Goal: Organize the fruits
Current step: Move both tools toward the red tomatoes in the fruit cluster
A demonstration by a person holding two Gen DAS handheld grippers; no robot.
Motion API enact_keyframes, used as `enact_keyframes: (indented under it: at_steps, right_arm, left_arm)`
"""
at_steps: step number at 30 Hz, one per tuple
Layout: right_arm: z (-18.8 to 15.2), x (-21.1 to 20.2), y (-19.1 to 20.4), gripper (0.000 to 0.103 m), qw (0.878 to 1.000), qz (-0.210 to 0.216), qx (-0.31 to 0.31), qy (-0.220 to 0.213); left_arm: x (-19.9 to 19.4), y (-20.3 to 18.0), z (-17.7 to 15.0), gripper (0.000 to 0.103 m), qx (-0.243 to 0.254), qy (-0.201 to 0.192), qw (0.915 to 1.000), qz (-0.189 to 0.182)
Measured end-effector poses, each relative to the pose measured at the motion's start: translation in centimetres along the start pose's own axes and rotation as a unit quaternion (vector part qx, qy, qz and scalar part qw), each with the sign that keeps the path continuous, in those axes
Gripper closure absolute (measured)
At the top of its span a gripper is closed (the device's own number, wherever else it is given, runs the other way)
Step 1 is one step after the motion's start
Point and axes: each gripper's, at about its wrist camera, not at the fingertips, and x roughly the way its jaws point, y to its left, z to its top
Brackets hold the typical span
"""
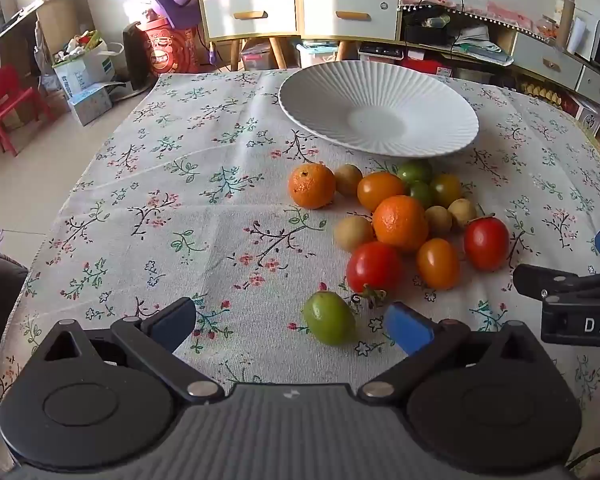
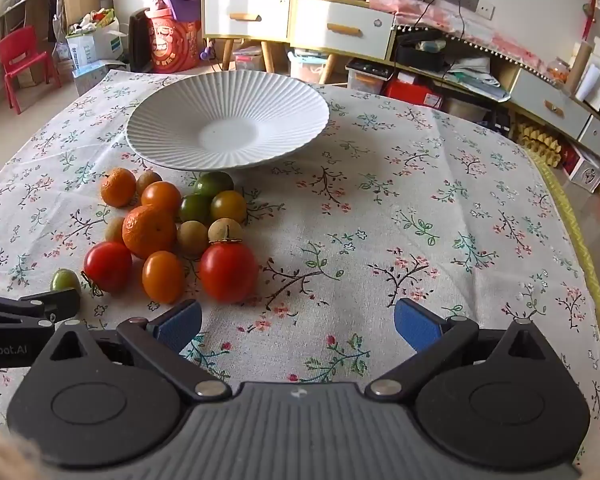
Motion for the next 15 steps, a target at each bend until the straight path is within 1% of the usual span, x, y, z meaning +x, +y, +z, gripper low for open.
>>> enact_keyframes:
  at_steps: [7,15]
  right_arm:
    - [0.16,-0.13,0.09,0.0,1.0,-0.005,0.004,0.0]
    - [0.3,-0.19,-0.04,0.0,1.0,0.007,0.008,-0.001]
  left_arm:
    - [-0.08,-0.01,0.0,0.003,-0.001,0.0,1.0,-0.001]
    - [-0.29,0.49,0.24,0.003,-0.005,-0.003,1.0,-0.003]
